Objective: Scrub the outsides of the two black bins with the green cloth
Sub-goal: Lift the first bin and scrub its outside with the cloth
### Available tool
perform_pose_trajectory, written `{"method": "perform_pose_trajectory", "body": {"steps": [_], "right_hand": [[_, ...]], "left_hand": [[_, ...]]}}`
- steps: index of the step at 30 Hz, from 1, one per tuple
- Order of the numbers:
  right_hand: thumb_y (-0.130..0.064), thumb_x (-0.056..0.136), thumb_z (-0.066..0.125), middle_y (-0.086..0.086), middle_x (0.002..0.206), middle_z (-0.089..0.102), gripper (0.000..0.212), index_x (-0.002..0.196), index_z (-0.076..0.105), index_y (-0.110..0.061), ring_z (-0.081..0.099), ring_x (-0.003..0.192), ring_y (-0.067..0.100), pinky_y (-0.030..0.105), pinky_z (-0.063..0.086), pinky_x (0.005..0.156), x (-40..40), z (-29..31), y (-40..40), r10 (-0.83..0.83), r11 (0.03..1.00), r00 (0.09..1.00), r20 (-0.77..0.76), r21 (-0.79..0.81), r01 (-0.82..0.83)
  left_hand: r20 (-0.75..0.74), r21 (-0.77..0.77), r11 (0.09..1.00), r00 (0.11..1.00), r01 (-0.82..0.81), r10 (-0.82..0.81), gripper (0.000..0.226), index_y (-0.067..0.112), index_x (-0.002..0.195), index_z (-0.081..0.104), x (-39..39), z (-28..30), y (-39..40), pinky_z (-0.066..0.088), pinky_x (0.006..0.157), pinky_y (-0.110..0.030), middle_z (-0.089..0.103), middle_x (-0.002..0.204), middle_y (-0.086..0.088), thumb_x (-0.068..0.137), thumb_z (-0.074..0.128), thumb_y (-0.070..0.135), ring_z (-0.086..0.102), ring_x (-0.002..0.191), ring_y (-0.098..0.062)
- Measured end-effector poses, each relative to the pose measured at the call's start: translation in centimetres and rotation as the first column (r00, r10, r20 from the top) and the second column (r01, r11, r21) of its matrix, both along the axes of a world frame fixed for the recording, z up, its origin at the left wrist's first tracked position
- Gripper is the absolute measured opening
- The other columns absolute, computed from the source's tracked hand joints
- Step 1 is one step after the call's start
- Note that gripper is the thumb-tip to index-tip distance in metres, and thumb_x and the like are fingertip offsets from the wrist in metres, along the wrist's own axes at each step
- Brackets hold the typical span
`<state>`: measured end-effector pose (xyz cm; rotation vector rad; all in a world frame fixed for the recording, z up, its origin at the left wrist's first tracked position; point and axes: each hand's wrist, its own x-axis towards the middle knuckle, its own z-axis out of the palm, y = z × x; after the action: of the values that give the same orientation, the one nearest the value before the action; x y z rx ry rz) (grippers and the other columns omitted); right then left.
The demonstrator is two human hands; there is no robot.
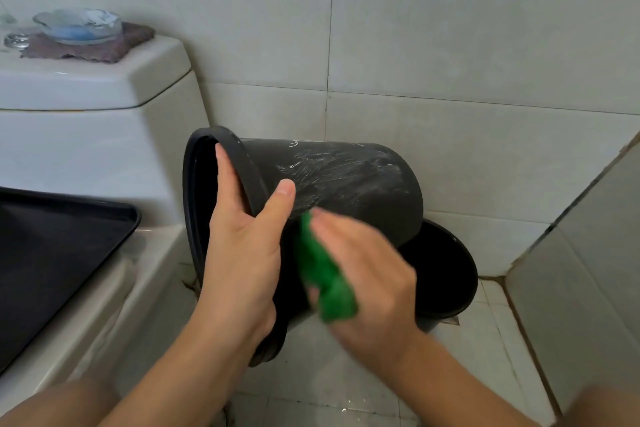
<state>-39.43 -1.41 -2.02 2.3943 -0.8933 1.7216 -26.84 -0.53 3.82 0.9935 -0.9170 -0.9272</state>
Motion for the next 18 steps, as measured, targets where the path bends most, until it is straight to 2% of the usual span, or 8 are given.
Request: {"method": "perform_pose_trajectory", "body": {"steps": [2,4,7,9,11,13,16,18], "right_hand": [[-0.002,0.075,0.074,0.014,0.124,0.065,0.044,0.118,0.066,0.002,0.063,0.117,0.025,0.037,0.052,0.096,0.6,-0.5,1.3,0.075,0.996,0.994,-0.079,-0.044,-0.079],[-0.002,0.072,0.075,0.015,0.123,0.066,0.046,0.117,0.066,0.003,0.064,0.116,0.025,0.037,0.053,0.096,-0.1,-0.5,0.6,0.076,0.993,0.986,-0.147,-0.077,-0.088],[-0.005,0.084,0.067,0.016,0.124,0.064,0.039,0.121,0.062,0.004,0.062,0.117,0.024,0.037,0.052,0.098,-1.9,0.5,-2.0,-0.027,1.0,0.997,-0.077,-0.014,0.026],[0.0,0.082,0.067,0.016,0.125,0.064,0.04,0.121,0.062,0.005,0.062,0.118,0.025,0.038,0.052,0.098,-1.7,0.5,-2.0,-0.04,0.999,0.998,-0.045,0.007,0.04],[0.002,0.079,0.07,0.016,0.126,0.064,0.042,0.12,0.064,0.003,0.061,0.119,0.026,0.04,0.052,0.098,-0.5,-0.7,-0.2,0.041,0.998,0.994,-0.105,-0.049,-0.046],[-0.003,0.085,0.069,0.013,0.127,0.064,0.037,0.121,0.066,-0.001,0.062,0.119,0.026,0.04,0.053,0.094,0.4,-2.1,2.0,0.124,0.988,0.975,-0.183,-0.07,-0.139],[-0.008,0.097,0.054,0.011,0.13,0.062,0.03,0.127,0.059,-0.004,0.06,0.122,0.025,0.04,0.053,0.093,-0.5,-2.3,1.8,0.128,0.979,0.945,-0.301,-0.113,-0.169],[-0.006,0.096,0.052,0.012,0.131,0.061,0.032,0.127,0.055,-0.003,0.059,0.123,0.026,0.041,0.052,0.095,-1.1,-1.7,0.2,0.08,0.985,0.958,-0.277,-0.124,-0.118]], "left_hand": [[-0.047,0.026,1.0,0.999,-0.003,0.005,0.069,0.037,0.151,0.032,0.4,-0.2,-0.2,0.038,0.114,-0.046,0.053,0.146,-0.002,0.093,0.063,0.018,0.053,0.131,-0.019],[-0.057,0.039,0.999,0.998,0.005,-0.003,0.071,0.036,0.149,0.035,0.7,-0.4,-0.4,0.035,0.115,-0.049,0.051,0.148,-0.003,0.085,0.065,0.024,0.051,0.134,-0.022],[-0.057,0.041,0.999,0.998,-0.003,0.005,0.074,0.043,0.148,0.033,0.9,-0.1,-0.4,0.033,0.116,-0.05,0.052,0.148,0.004,0.082,0.064,0.028,0.051,0.134,-0.019],[-0.045,0.026,0.999,0.999,-0.027,0.028,0.075,0.045,0.148,0.032,1.0,0.2,-0.3,0.033,0.116,-0.047,0.052,0.148,0.006,0.083,0.065,0.028,0.051,0.134,-0.017],[-0.05,0.023,0.998,0.997,-0.054,0.055,0.073,0.039,0.15,0.031,1.1,0.3,-0.4,0.037,0.115,-0.045,0.051,0.148,0.001,0.089,0.066,0.022,0.052,0.133,-0.019],[-0.076,0.043,0.997,0.995,-0.068,0.071,0.065,0.028,0.153,0.03,1.2,0.3,-0.4,0.044,0.109,-0.039,0.054,0.145,-0.005,0.096,0.059,0.014,0.057,0.128,-0.018],[-0.05,0.06,0.997,0.997,-0.05,0.053,0.068,0.025,0.152,0.03,1.6,0.0,-0.5,0.042,0.111,-0.042,0.051,0.148,-0.009,0.093,0.062,0.016,0.054,0.131,-0.021],[-0.054,0.051,0.998,0.997,-0.046,0.048,0.075,0.029,0.151,0.031,2.0,0.1,-0.5,0.038,0.114,-0.046,0.047,0.151,-0.008,0.086,0.067,0.023,0.05,0.135,-0.022]]}}
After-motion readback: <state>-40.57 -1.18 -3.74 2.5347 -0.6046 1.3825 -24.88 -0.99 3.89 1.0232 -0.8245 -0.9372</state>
